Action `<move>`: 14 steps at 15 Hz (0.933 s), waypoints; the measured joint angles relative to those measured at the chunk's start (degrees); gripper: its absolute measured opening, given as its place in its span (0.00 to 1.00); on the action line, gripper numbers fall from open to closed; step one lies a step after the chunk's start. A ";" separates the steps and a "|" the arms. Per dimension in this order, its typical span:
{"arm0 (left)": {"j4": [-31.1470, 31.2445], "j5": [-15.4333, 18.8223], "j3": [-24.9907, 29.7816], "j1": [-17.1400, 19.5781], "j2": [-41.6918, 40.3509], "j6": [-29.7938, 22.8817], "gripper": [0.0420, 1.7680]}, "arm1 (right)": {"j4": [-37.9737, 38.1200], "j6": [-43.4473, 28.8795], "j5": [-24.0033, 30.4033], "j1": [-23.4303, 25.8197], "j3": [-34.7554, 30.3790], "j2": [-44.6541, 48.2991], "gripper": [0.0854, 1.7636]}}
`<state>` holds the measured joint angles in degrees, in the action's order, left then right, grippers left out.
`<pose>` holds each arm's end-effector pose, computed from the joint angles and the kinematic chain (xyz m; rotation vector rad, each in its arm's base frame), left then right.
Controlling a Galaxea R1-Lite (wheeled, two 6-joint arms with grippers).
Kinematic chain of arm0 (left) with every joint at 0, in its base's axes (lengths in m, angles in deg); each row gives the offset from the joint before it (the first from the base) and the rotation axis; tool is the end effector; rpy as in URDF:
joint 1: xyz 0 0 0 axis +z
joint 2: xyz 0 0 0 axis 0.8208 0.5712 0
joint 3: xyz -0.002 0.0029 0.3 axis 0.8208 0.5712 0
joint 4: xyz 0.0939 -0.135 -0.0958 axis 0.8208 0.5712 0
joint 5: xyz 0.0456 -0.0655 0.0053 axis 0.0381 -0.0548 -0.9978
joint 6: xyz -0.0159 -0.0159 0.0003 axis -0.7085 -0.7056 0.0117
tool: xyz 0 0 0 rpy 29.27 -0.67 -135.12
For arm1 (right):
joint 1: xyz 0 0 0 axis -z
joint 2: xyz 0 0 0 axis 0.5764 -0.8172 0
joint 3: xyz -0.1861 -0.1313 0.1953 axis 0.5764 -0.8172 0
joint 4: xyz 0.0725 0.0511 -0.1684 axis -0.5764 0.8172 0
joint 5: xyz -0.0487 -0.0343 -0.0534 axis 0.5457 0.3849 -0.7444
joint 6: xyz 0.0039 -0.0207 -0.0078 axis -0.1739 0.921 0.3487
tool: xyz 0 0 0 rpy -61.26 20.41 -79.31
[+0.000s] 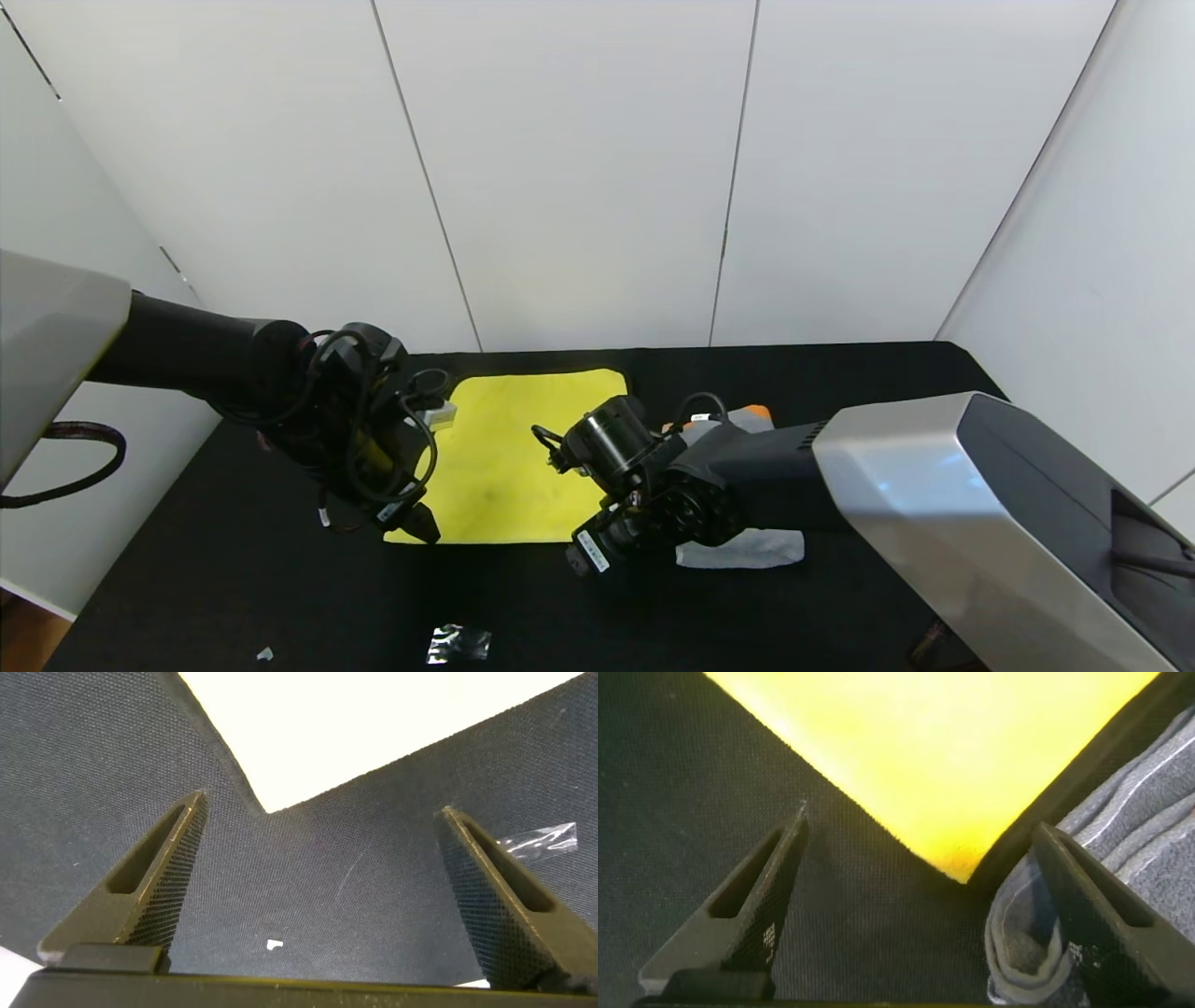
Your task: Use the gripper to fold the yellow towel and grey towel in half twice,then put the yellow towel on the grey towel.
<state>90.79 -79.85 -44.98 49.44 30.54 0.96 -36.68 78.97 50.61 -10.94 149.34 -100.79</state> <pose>0.3615 -0.0362 0.1107 0.4600 1.2237 -0.3785 0.3356 0.3447 0.0606 -0.3894 0.8480 0.6003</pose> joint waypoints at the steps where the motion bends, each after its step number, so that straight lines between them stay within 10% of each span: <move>1: 0.00 0.00 0.00 0.00 0.09 0.00 0.97 | 0.02 -0.07 0.00 0.17 0.15 -0.17 0.97; 14: 0.00 -0.02 -0.04 -0.16 0.44 0.00 0.97 | 0.00 -1.58 0.20 0.80 2.49 -2.49 0.97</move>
<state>90.79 -79.88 -45.01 49.28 30.98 0.96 -36.68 77.39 50.80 -10.14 151.82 -103.27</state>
